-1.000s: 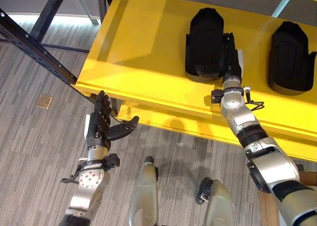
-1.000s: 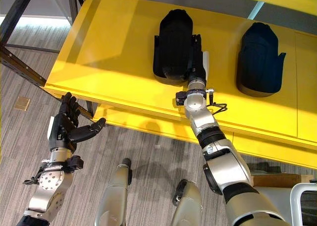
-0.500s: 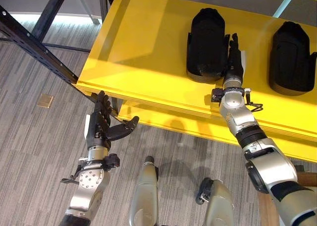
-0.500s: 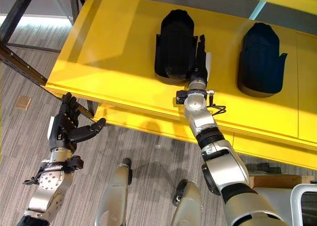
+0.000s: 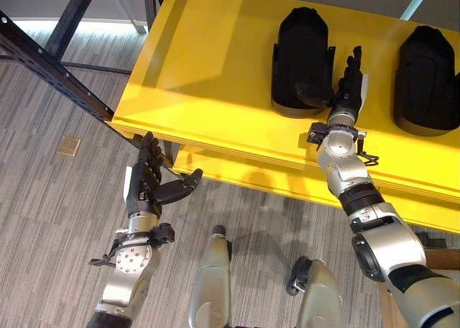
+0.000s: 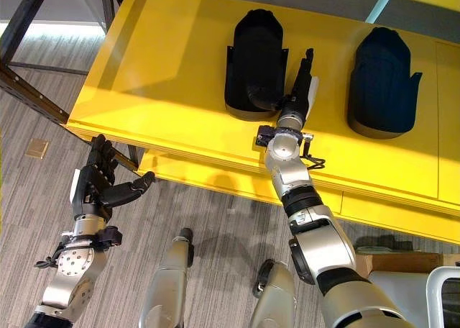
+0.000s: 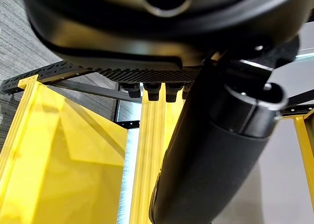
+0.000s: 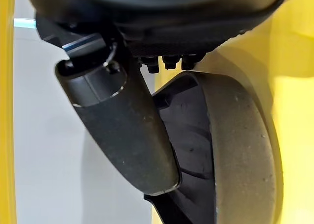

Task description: Move parts from the plastic box to the shelf.

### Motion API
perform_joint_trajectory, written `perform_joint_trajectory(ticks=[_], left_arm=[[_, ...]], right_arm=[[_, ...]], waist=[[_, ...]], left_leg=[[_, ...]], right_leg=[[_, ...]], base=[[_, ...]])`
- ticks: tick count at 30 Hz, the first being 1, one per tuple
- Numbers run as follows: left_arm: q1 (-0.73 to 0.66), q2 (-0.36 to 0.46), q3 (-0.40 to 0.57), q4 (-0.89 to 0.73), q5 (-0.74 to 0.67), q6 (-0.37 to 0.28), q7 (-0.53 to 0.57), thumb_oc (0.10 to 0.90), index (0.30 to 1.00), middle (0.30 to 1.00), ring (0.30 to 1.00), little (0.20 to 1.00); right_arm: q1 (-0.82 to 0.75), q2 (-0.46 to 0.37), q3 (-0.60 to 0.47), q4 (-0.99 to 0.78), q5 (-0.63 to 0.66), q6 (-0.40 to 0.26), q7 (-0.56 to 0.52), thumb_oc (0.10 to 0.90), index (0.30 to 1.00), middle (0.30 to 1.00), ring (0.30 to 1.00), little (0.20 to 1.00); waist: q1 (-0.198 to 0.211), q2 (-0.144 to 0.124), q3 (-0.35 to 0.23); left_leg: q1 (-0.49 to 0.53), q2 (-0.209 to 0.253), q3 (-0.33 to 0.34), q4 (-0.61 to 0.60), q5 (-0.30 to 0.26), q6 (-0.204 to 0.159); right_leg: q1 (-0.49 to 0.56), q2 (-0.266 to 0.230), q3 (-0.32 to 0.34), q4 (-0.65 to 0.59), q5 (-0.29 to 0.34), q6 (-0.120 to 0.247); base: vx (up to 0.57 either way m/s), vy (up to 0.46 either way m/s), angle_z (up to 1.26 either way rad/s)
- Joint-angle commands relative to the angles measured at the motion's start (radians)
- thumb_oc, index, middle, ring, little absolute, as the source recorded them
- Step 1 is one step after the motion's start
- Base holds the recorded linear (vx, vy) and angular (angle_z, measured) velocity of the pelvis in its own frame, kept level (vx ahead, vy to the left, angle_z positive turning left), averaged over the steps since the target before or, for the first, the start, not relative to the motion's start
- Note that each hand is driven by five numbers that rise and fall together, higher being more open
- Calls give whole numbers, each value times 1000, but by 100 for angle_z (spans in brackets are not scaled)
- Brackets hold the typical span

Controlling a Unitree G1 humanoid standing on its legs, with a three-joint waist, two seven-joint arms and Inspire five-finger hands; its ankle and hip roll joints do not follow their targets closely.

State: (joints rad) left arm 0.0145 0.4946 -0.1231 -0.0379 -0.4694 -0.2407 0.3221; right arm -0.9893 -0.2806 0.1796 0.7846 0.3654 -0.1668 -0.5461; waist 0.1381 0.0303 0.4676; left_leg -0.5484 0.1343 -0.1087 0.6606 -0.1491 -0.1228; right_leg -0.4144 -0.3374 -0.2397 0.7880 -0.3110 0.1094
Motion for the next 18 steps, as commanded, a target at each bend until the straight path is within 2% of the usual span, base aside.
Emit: perform_joint_trajectory(ticks=[1, 18], left_arm=[[-43, 30, 6, -80, -12, -116, 28, 900, 1000, 1000, 1000, 1000], [-41, 28, 0, -81, -11, -112, 33, 900, 1000, 1000, 1000, 1000]], right_arm=[[-39, -9, -58, -110, -4, -110, -23, 900, 1000, 1000, 1000, 1000], [-14, 26, -77, -156, 29, -133, -34, 900, 1000, 1000, 1000, 1000]], waist=[[4, 19, -79], [4, 21, -77]], left_leg=[[4, 51, 24, 27, -40, 54], [-3, 48, 23, 34, -41, 56]], right_leg=[[0, 20, 57, -6, 79, -22], [-5, 18, 62, -7, 82, -20]], base=[[1, 7, 3], [0, 1, 0]])
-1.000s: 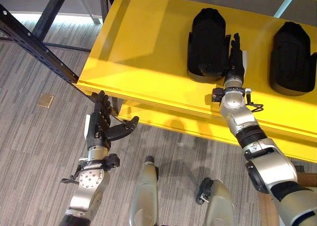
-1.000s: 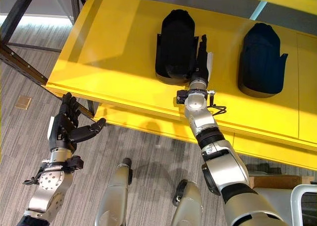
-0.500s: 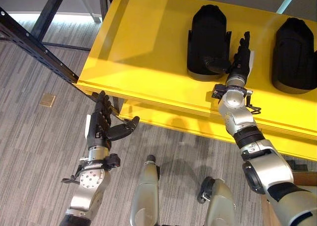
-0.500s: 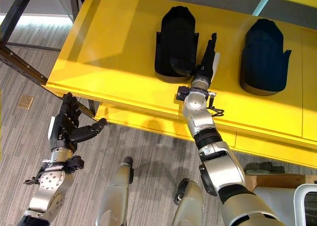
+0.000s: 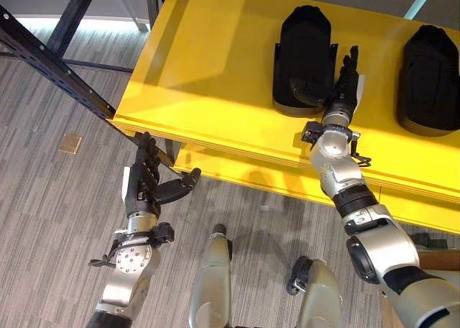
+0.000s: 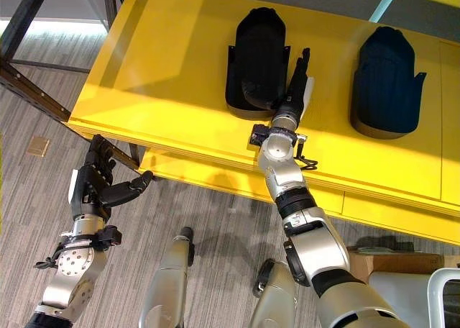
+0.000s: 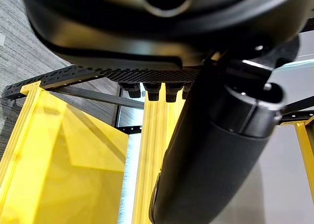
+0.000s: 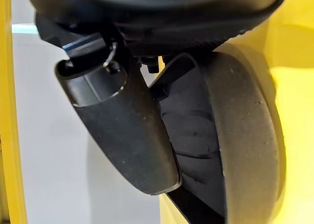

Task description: Move parts from the plastic box to the shelf.

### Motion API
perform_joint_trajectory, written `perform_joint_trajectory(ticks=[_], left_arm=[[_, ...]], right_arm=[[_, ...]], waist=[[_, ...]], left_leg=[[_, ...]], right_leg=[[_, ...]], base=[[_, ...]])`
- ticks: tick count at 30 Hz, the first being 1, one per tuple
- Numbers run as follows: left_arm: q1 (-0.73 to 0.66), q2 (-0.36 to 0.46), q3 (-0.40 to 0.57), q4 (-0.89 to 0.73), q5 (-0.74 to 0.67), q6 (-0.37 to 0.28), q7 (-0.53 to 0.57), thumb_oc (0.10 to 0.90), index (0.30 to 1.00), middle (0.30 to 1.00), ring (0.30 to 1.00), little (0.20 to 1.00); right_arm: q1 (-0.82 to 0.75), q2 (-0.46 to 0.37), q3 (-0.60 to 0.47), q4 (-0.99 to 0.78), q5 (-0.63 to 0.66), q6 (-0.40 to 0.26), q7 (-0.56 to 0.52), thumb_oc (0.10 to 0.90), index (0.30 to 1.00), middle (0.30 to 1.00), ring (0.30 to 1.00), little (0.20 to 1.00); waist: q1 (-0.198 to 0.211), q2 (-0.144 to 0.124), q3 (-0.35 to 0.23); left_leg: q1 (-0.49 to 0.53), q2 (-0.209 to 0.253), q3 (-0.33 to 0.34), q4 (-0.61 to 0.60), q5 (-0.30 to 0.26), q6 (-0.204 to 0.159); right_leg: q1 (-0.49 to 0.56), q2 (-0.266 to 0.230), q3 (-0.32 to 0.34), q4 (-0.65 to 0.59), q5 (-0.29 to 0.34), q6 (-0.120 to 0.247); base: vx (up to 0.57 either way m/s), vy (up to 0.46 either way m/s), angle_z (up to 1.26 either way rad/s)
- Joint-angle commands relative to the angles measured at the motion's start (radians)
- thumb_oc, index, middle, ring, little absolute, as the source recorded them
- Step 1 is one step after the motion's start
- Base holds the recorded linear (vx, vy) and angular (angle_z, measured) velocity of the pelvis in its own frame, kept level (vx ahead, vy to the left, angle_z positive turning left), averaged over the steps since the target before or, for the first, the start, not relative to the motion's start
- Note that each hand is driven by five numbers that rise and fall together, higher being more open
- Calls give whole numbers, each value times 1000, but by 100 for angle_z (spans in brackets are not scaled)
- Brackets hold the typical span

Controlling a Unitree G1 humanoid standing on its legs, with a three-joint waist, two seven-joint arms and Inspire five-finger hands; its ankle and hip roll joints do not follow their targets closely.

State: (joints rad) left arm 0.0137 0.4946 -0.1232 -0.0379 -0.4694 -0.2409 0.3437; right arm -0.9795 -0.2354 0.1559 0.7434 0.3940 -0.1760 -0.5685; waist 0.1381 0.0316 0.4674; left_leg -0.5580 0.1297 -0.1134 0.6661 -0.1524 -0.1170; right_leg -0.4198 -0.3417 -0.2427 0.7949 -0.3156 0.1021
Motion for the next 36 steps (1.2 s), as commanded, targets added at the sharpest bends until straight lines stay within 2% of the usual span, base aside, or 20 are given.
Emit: perform_joint_trajectory(ticks=[1, 36], left_arm=[[-40, 28, 0, -80, -11, -112, 13, 900, 1000, 1000, 1000, 1000], [-37, 29, -6, -83, -14, -113, 21, 900, 1000, 1000, 1000, 1000]], right_arm=[[-24, -18, -54, -118, 0, -125, -12, 900, 1000, 1000, 1000, 1000], [-29, 32, -49, -111, 14, -128, -11, 900, 1000, 1000, 1000, 1000]], waist=[[3, 19, -77], [10, 18, -72]], left_leg=[[5, 52, 28, 30, -38, 51], [-2, 44, 30, 38, -39, 55]], right_leg=[[0, 22, 65, -13, 86, -13], [-2, 18, 65, -13, 91, -12]], base=[[0, 0, 0], [0, 0, 0]])
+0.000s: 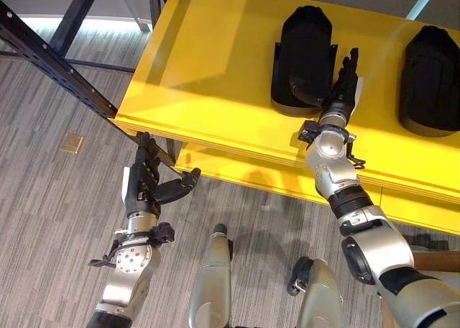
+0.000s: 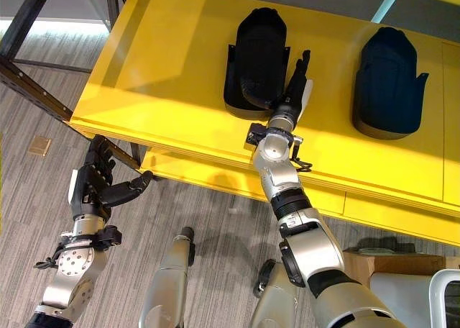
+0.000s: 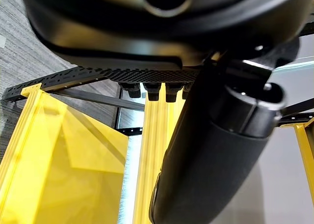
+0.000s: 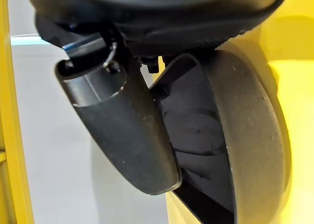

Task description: Move parts from the plastic box to the shelf.

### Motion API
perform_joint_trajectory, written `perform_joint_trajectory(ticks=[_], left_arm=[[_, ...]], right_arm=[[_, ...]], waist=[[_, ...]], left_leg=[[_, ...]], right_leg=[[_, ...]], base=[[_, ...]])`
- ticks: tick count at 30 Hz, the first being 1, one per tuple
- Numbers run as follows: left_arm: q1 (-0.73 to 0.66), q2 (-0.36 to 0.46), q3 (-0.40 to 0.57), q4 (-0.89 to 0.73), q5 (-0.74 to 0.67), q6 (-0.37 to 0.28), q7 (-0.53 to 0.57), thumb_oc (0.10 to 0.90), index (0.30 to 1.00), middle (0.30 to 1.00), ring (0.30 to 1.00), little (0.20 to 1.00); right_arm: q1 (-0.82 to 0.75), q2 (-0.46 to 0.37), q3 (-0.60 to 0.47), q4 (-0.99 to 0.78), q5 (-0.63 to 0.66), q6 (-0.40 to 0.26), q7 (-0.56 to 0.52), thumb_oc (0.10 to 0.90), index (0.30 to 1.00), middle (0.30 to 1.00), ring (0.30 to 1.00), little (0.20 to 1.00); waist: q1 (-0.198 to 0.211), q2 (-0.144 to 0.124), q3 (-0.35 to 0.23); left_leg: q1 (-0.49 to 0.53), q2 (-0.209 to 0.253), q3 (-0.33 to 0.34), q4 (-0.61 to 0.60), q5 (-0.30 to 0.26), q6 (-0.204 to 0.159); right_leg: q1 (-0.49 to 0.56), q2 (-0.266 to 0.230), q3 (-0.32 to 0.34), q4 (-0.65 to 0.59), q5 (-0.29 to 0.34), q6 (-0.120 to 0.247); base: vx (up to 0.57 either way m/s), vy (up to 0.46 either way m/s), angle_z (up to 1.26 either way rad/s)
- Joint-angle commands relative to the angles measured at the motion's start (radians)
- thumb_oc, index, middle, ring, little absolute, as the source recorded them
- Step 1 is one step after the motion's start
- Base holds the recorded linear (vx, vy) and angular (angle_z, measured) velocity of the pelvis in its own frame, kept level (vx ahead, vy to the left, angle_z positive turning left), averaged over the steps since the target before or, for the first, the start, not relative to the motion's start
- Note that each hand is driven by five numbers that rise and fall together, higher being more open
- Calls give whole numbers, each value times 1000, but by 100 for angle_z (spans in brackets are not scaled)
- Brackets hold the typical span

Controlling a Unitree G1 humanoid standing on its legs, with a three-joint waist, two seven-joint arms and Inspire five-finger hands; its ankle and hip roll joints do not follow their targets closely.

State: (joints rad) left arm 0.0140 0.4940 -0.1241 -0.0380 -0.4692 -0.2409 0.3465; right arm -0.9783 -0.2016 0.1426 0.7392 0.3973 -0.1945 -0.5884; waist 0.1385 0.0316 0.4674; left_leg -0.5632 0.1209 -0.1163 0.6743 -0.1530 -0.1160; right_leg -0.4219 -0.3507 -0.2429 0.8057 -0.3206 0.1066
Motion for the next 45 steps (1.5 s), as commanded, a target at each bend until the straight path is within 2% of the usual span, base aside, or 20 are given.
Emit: perform_joint_trajectory(ticks=[1, 45], left_arm=[[-37, 28, -3, -84, -13, -114, 20, 900, 1000, 1000, 1000, 1000], [-33, 30, -5, -84, -14, -128, 38, 900, 1000, 1000, 1000, 1000]], right_arm=[[-30, 2, -36, -107, 12, -110, 10, 900, 1000, 1000, 1000, 1000], [-53, 42, -30, -82, 28, -119, 0, 900, 1000, 1000, 1000, 1000]], waist=[[10, 18, -72], [36, 23, -63]], left_leg=[[4, 53, 33, 30, -39, 54], [-10, 41, 25, 41, -42, 64]], right_leg=[[1, 27, 66, -24, 96, -16], [-6, 22, 66, -25, 102, -12]], base=[[0, 0, 0], [0, 0, 0]])
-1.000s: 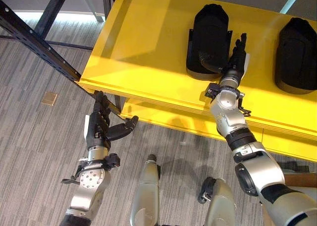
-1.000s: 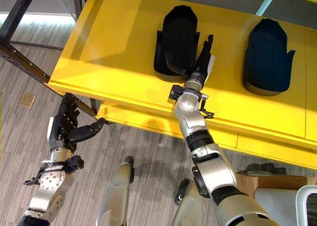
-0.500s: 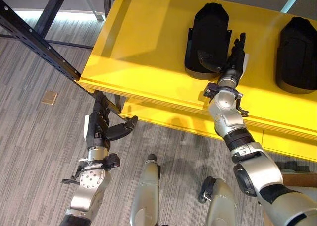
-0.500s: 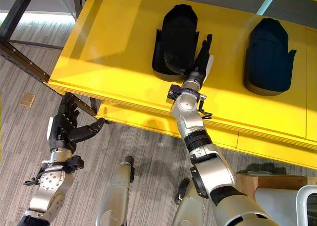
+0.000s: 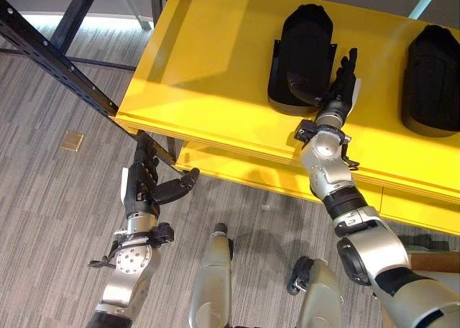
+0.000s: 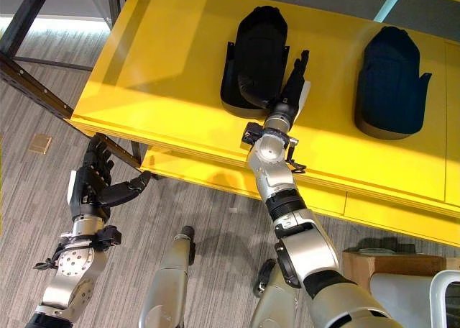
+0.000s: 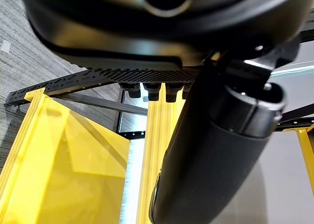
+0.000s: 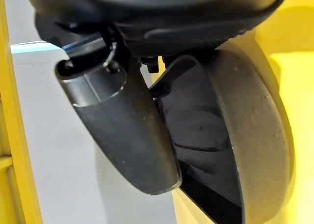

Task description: Move parts from the plastic box to the shelf.

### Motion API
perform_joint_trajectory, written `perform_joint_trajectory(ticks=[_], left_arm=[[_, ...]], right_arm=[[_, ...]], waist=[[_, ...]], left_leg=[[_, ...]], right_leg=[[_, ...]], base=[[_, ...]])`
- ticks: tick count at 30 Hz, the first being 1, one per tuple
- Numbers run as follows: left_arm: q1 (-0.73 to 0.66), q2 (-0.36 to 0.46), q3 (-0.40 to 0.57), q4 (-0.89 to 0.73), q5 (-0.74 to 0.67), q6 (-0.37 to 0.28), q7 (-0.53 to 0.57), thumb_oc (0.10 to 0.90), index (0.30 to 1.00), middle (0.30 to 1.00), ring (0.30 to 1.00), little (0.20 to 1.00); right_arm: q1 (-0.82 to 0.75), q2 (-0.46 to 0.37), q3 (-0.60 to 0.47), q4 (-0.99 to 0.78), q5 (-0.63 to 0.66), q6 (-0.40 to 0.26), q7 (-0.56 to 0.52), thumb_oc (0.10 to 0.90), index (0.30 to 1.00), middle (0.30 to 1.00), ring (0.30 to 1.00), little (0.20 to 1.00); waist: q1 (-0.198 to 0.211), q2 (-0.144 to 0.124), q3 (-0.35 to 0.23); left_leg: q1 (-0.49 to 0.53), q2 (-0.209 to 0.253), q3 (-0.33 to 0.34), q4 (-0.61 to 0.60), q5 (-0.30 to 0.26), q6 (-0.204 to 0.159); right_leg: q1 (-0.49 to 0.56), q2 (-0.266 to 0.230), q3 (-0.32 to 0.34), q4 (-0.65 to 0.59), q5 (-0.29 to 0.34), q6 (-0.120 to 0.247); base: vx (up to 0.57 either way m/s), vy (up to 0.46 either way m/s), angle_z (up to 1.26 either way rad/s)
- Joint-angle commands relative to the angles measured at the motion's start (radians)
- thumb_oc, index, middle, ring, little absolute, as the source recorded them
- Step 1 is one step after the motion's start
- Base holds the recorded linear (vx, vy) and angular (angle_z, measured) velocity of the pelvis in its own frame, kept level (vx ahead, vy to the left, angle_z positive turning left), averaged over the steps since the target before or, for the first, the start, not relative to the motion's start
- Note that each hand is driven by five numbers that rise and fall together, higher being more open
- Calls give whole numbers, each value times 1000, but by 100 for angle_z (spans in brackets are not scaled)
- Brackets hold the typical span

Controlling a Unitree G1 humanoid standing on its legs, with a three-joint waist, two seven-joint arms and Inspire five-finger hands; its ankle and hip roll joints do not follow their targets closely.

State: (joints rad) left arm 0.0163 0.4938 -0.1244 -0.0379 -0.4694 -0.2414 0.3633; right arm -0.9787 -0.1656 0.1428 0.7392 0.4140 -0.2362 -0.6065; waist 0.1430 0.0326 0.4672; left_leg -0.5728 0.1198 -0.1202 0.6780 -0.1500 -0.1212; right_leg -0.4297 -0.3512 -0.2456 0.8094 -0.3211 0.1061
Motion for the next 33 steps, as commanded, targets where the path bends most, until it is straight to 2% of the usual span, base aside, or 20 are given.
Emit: perform_joint_trajectory(ticks=[1, 33], left_arm=[[-35, 30, -5, -84, -14, -127, 21, 900, 1000, 1000, 1000, 1000], [-20, 33, -5, -94, -16, -129, 20, 900, 1000, 1000, 1000, 1000]], right_arm=[[-53, 6, -30, -82, 11, -77, 18, 900, 1000, 1000, 1000, 1000], [-65, 35, -5, -53, 17, -73, 37, 900, 1000, 1000, 1000, 1000]], waist=[[31, 22, -63], [43, 14, -63]], left_leg=[[0, 42, 29, 37, -45, 69], [-2, 38, 25, 35, -46, 73]], right_leg=[[1, 22, 69, -28, 102, -12], [12, 21, 62, -41, 107, -9]], base=[[0, 0, 0], [0, 0, 0]])
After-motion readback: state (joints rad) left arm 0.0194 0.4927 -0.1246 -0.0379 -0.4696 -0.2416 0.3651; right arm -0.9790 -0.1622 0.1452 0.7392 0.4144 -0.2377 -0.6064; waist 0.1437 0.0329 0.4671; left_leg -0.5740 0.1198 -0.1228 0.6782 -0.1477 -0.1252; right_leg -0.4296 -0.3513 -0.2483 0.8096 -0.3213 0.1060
